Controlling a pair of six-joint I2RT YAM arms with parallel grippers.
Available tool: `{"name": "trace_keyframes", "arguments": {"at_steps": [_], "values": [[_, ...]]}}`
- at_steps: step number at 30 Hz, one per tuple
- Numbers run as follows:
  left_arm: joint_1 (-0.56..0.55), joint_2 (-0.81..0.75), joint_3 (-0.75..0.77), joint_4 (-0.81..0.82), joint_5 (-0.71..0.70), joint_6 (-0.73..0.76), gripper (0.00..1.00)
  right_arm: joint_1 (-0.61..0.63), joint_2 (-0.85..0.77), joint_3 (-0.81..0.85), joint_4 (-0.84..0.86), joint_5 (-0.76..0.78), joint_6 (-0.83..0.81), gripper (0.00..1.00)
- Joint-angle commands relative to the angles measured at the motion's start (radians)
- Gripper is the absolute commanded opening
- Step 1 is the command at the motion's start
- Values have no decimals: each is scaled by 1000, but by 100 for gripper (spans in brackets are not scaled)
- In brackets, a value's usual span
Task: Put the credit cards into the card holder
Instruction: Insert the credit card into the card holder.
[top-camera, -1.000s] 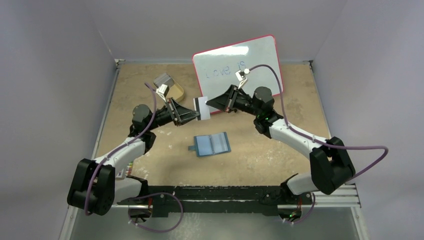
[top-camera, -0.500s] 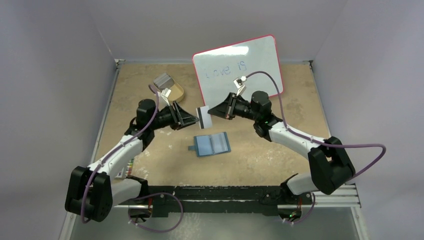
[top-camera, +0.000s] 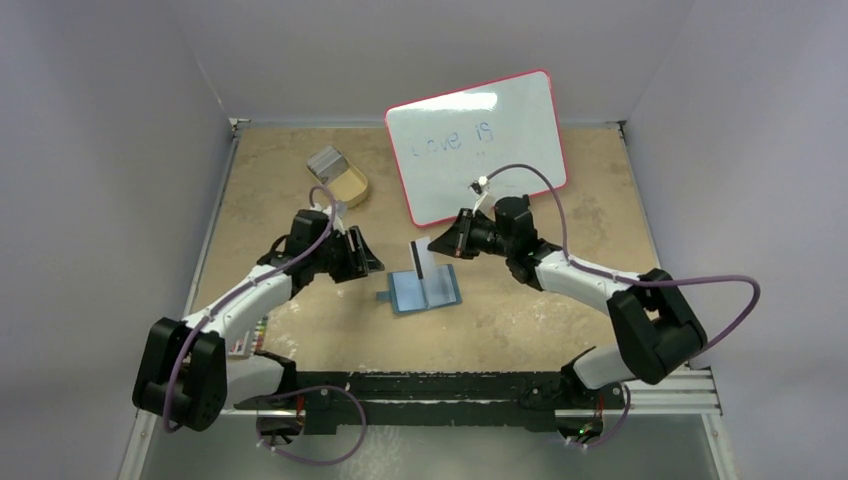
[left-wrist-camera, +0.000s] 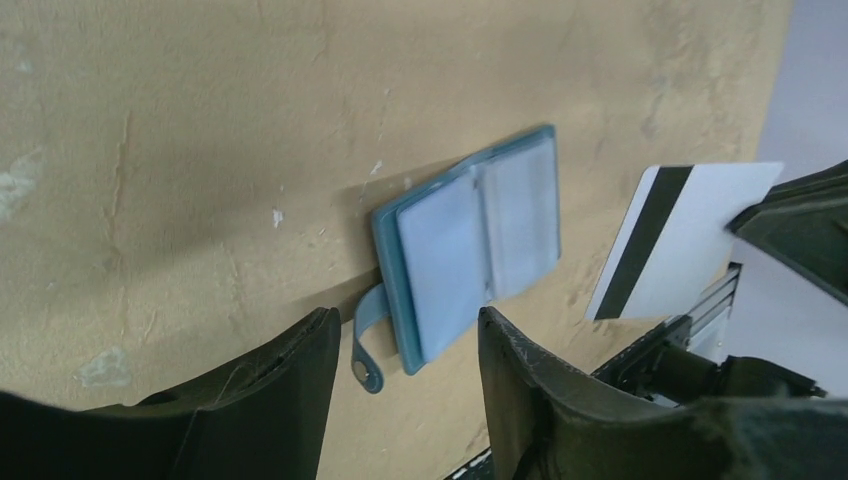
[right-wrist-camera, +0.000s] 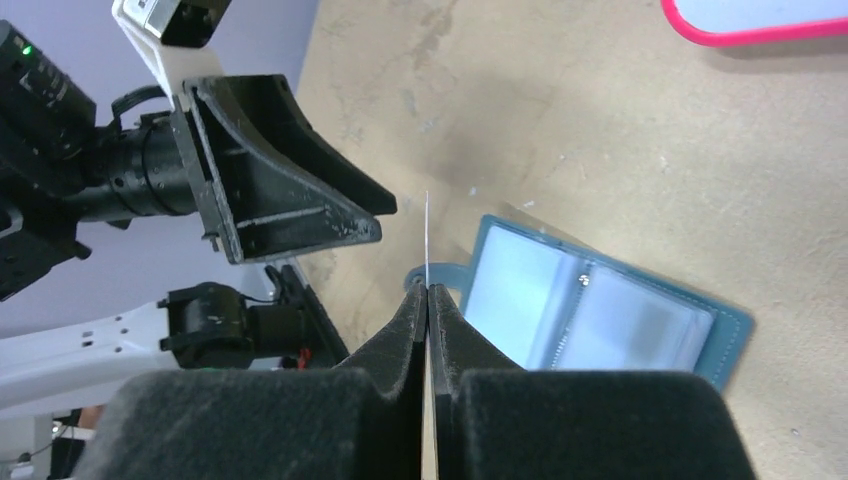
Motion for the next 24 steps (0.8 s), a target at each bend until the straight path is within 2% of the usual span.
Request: {"name": "trace_keyframes", "arguments": {"at_steps": [1,6,17,22,24], "values": [[-47,31,-34,52,-55,27,54,-1,43,-20,22,36,-48,0],[-87,61,-74,115,-77,-2,56,-2,90,-49,60,32,-44,0],[-105,113,-101,135,-108,4,57,-1,169,-86,126,19,-44,0],[-109,143,-111,167,-96,0,50,-1,183,-98,142,5,-42,0],[-109,151,-111,172,-91,0,42,-1,187,-105,148,0,-40,0]]}}
